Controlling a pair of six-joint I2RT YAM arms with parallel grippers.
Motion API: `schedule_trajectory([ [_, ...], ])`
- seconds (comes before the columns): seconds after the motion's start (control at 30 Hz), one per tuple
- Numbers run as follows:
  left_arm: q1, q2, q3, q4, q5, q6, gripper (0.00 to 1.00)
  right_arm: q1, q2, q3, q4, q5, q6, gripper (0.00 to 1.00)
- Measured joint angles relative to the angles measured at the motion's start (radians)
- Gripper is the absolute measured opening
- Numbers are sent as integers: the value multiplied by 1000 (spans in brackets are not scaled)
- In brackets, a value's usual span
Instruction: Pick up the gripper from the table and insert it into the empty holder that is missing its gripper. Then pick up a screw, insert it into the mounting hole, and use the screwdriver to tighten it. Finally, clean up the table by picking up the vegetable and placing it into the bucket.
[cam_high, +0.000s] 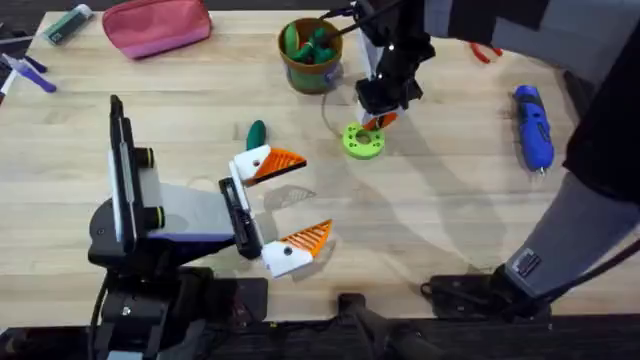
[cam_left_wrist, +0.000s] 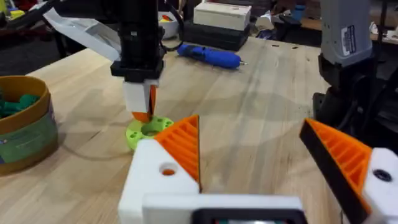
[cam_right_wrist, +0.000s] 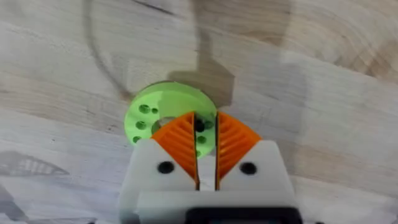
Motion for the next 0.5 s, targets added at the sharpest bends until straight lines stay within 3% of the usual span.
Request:
schedule_trajectory([
  [0.5,0,0,0,0,0,0,985,5,-1,0,0,8,0,128],
])
